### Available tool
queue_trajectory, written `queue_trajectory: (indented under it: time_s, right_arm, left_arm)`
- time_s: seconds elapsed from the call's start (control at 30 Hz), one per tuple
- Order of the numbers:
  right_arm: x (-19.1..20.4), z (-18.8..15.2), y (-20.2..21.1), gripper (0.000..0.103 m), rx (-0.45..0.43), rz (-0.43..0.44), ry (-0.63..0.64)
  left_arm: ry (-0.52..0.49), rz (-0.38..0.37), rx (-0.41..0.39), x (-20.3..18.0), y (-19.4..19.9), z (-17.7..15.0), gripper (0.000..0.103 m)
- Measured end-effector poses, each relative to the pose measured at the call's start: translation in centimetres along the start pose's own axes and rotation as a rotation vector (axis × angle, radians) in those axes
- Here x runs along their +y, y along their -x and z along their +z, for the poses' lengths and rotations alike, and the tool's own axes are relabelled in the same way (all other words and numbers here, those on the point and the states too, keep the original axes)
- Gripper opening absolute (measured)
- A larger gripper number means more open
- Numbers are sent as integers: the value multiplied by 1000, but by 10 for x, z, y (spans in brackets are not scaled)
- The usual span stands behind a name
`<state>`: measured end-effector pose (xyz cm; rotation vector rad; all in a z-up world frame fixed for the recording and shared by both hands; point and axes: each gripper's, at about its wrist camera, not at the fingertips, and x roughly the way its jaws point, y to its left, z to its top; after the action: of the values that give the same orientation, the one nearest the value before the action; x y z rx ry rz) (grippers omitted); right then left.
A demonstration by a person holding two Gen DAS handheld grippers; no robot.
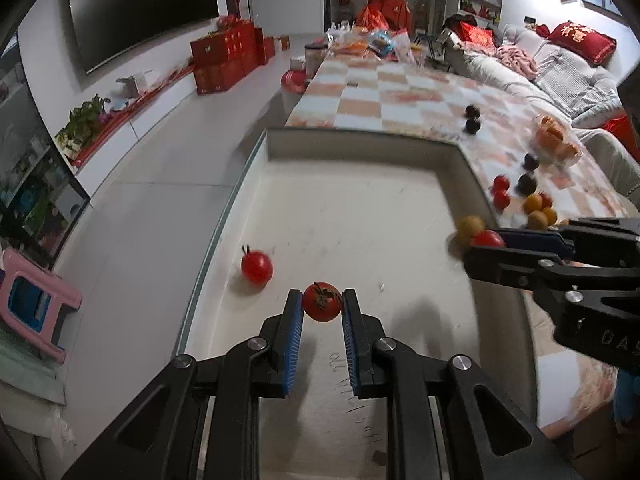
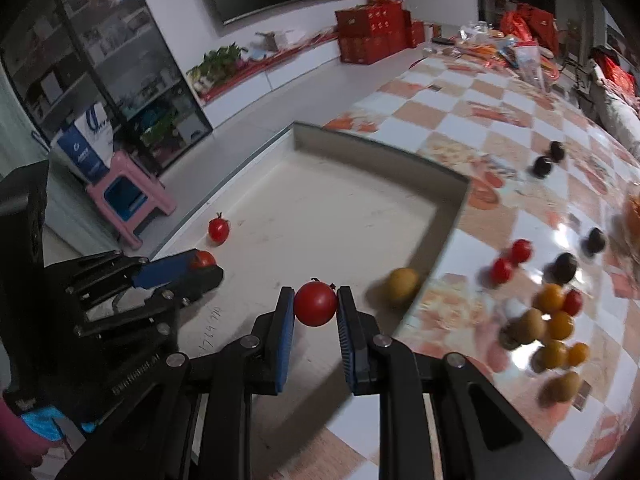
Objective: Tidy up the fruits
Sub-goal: 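Carry both red tomatoes with both tools over the white tray, then open both tools to drop the red tomatoes into the tray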
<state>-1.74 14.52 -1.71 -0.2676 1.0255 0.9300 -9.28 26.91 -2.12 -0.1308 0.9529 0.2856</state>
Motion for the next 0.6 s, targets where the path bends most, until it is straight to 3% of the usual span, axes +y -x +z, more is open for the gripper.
queue_trajectory:
  time_s: [0.53, 0.57, 0.6]
  right_arm:
    - [12, -6, -22, 26, 70, -22, 19]
    - [13, -6, -22, 34, 71, -25, 20]
    - [13, -6, -23, 49, 73, -27, 20]
  left_arm:
    - [-25, 27, 40, -1, -15, -11, 21]
    - [-24, 27, 44, -1, -16, -11, 22]
    - [-22, 26, 45, -1, -16, -12, 22]
